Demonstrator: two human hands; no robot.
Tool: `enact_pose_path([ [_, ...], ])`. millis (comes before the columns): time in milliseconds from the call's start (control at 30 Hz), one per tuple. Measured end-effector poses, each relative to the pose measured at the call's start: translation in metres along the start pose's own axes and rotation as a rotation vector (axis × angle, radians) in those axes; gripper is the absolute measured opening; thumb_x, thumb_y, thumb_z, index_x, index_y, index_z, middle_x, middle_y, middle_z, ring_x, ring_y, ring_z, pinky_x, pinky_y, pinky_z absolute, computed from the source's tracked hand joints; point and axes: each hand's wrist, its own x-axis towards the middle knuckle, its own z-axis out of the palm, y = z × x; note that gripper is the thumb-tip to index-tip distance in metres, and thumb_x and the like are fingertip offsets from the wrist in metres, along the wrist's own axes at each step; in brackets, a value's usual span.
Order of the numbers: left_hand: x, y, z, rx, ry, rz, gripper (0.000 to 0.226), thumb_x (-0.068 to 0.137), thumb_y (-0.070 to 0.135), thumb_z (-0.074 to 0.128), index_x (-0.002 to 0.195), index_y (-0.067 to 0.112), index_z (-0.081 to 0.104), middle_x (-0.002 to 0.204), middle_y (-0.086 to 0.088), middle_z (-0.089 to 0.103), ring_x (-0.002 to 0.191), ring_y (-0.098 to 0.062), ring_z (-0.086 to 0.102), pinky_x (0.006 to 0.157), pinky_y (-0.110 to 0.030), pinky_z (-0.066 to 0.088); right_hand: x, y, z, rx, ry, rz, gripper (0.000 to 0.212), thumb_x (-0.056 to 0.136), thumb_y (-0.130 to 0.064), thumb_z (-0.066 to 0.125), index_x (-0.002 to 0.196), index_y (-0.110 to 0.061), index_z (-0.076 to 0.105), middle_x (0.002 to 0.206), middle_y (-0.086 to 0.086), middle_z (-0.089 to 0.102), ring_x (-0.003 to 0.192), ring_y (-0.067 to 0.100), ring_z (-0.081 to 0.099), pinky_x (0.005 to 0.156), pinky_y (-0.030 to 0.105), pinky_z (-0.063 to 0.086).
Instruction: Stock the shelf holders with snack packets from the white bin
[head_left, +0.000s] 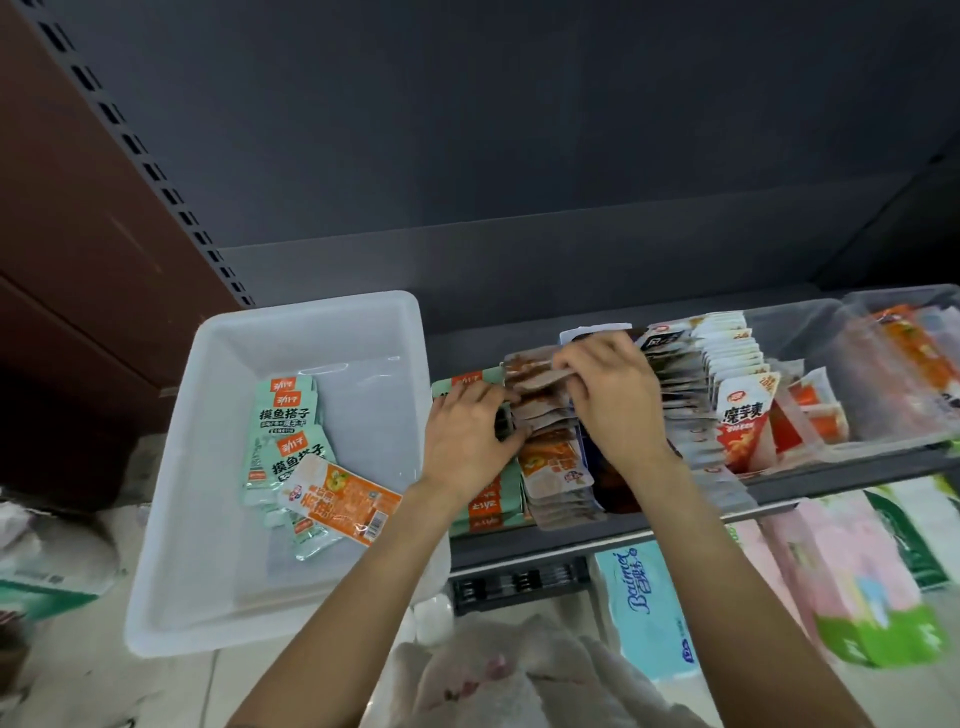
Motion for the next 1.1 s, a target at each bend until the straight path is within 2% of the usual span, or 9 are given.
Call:
enact_pose_path([
  [67,0.000,0.001,0.003,-0.012,0.033,-0.014,0.035,0.083,0.046,0.062,0.112,0.026,0.062,0.116,0.004,0.061,0.111,-0.017,0.052,0.099,-0.036,0.040,0.001,0.000,0.006,-0.118,-0.034,-0.091,0.008,0.078,-0.009,0.064,0.081,-0.016,0.067,0.088,-0.001,0.066,0.092,0.023,0.048,0.075,0.032,0.036],
  [233,0.000,0.001,0.005,-0.028,0.099,-0.024,0.030,0.084,0.043,0.062,0.106,0.023,0.066,0.110,0.003,0.065,0.104,-0.017,0.056,0.094,-0.035,0.043,0.000,-0.001,0.009,-0.195,-0.102,-0.178,0.011,0.072,-0.010,0.073,0.080,-0.016,0.073,0.078,-0.001,0.069,0.081,0.023,0.054,0.070,0.034,0.039],
  [467,-0.004,-0.003,-0.001,-0.059,0.145,0.010,0.031,0.084,0.046,0.059,0.106,0.025,0.066,0.105,0.005,0.066,0.099,-0.014,0.057,0.088,-0.033,0.044,0.003,-0.002,0.020,-0.263,-0.203,-0.126,0.010,0.067,-0.011,0.078,0.074,-0.014,0.071,0.066,0.000,0.066,0.076,0.023,0.053,0.064,0.032,0.040],
  [567,-0.016,-0.014,-0.022,-0.129,0.304,-0.011,0.030,0.087,0.042,0.052,0.105,0.023,0.064,0.100,0.006,0.065,0.092,-0.012,0.057,0.082,-0.029,0.044,0.002,-0.008,0.006,-0.100,-0.139,-0.065,0.022,0.076,-0.014,0.072,0.098,-0.017,0.072,0.085,0.000,0.072,0.087,0.025,0.056,0.072,0.035,0.042],
  [667,-0.042,-0.031,-0.045,-0.323,0.507,-0.190,0.020,0.087,0.034,0.053,0.100,0.021,0.060,0.087,0.010,0.063,0.079,-0.001,0.055,0.071,-0.015,0.042,0.004,-0.031,-0.011,0.170,-0.104,-0.066,0.028,0.089,-0.020,0.050,0.110,-0.015,0.068,0.099,0.000,0.071,0.097,0.023,0.058,0.081,0.037,0.047],
  [733,-0.061,-0.051,-0.056,-0.397,0.562,-0.354,0.012,0.085,0.030,0.056,0.095,0.022,0.057,0.079,0.011,0.061,0.073,-0.003,0.056,0.064,-0.017,0.043,0.005,-0.053,-0.013,0.327,-0.194,-0.098,0.030,0.091,-0.020,0.046,0.113,-0.017,0.066,0.104,0.000,0.069,0.101,0.020,0.060,0.086,0.036,0.049],
  [833,-0.086,-0.099,-0.064,-0.300,0.384,-0.537,0.009,0.085,0.018,0.062,0.089,0.026,0.060,0.085,0.007,0.066,0.079,-0.012,0.061,0.068,-0.027,0.047,0.005,-0.092,-0.002,0.497,-0.497,-0.189,0.033,0.092,-0.015,0.052,0.124,-0.022,0.059,0.118,-0.003,0.064,0.108,0.016,0.057,0.090,0.033,0.049],
  [933,-0.100,-0.145,-0.062,-0.131,0.100,-0.611,0.023,0.083,0.015,0.066,0.106,0.018,0.066,0.107,-0.005,0.066,0.099,-0.026,0.060,0.082,-0.031,0.046,0.001,-0.132,0.015,0.521,-0.646,-0.305,0.035,0.094,-0.016,0.052,0.128,-0.023,0.056,0.121,-0.003,0.059,0.108,0.018,0.053,0.085,0.031,0.044],
  [1100,-0.087,-0.191,-0.055,0.058,-0.233,-0.553,0.054,0.084,0.027,0.064,0.133,0.012,0.047,0.125,-0.013,0.052,0.114,-0.031,0.050,0.097,-0.038,0.042,-0.001,-0.191,0.074,0.378,-0.848,-0.144,0.030,0.094,-0.022,0.051,0.123,-0.015,0.052,0.120,0.004,0.057,0.106,0.022,0.055,0.082,0.031,0.041],
])
